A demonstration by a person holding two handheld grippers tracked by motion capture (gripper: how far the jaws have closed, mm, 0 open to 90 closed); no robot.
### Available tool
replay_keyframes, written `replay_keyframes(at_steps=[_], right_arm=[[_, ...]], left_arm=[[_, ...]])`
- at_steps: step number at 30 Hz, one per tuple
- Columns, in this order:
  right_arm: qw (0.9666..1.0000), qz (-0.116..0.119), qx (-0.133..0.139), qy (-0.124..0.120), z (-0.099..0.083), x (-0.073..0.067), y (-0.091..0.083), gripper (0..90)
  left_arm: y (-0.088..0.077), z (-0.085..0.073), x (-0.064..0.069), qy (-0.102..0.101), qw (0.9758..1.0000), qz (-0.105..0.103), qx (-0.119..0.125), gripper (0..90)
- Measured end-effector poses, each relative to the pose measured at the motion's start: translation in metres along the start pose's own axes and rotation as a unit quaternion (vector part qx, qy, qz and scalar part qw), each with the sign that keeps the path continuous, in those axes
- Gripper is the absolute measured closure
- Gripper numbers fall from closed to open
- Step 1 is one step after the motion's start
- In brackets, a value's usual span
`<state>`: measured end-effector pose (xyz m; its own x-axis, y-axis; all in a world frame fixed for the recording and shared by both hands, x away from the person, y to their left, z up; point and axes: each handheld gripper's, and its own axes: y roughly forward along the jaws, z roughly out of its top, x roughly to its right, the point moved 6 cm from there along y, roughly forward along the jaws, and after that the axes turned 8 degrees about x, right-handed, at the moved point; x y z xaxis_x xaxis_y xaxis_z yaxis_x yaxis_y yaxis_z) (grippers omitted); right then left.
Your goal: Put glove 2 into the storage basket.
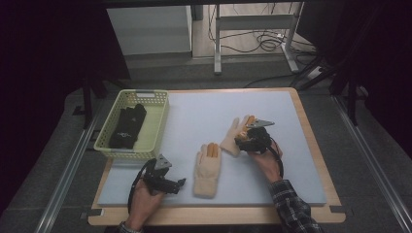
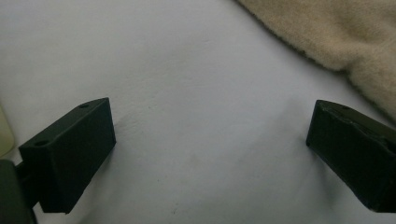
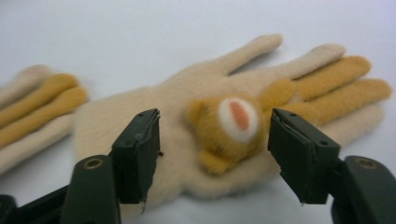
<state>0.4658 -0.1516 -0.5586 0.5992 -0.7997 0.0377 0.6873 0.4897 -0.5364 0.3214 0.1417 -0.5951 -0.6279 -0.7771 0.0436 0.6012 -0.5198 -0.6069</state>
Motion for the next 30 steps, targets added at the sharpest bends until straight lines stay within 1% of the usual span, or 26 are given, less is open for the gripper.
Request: replay_keyframes(at_steps=[1, 4, 5, 6, 7, 10, 13, 15, 18, 21, 27, 30], right_arm=[[1.0, -0.009, -0.002, -0.001, 0.0, 0.002, 0.003, 31.9], [0.9998, -0.017, -0.007, -0.002, -0.002, 0.006, 0.01, 33.2], [0.9997, -0.021, -0.01, -0.003, -0.004, 0.007, 0.011, 37.3], [0.9998, -0.02, -0.008, -0.002, -0.005, 0.008, 0.012, 45.7], [0.9999, -0.014, -0.004, -0.001, -0.006, 0.008, 0.011, 52.4], [0.9999, -0.01, -0.005, 0.003, -0.006, 0.009, 0.008, 58.3], [0.9999, -0.005, -0.008, 0.01, -0.005, 0.01, 0.005, 59.7], [0.9998, 0.004, -0.008, 0.015, -0.005, 0.011, 0.003, 59.7], [0.9997, 0.01, -0.001, 0.021, -0.003, 0.011, -0.004, 59.7], [0.9997, 0.015, 0.004, 0.021, 0.001, 0.011, -0.011, 59.6], [0.9994, 0.03, 0.013, 0.011, 0.008, 0.005, -0.029, 59.6], [0.9987, 0.045, 0.019, 0.017, 0.01, 0.002, -0.037, 59.6]], left_arm=[[0.0, 0.0, 0.0, 0.0, 1.0, 0.0, 0.0, 1.5], [0.0, 0.0, 0.0, 0.0, 1.0, 0.0, 0.0, 1.5], [0.0, 0.0, 0.0, 0.0, 1.0, 0.0, 0.0, 1.5], [0.0, 0.0, 0.0, 0.0, 1.0, 0.0, 0.0, 1.5], [0.0, 0.0, 0.0, 0.0, 1.0, 0.0, 0.0, 1.5], [0.0, 0.0, 0.0, 0.0, 1.0, 0.0, 0.0, 1.5], [0.0, 0.0, 0.0, 0.0, 1.0, 0.0, 0.0, 1.5], [0.0, 0.0, 0.0, 0.0, 1.0, 0.0, 0.0, 1.5], [0.0, 0.0, 0.0, -0.001, 1.0, 0.0, 0.0, 1.5], [0.0, 0.0, 0.0, -0.001, 1.0, 0.001, 0.0, 1.5], [0.0, 0.0, 0.0, -0.001, 1.0, 0.0, 0.0, 1.5], [0.0, 0.0, 0.0, -0.001, 1.0, 0.001, 0.0, 1.5]])
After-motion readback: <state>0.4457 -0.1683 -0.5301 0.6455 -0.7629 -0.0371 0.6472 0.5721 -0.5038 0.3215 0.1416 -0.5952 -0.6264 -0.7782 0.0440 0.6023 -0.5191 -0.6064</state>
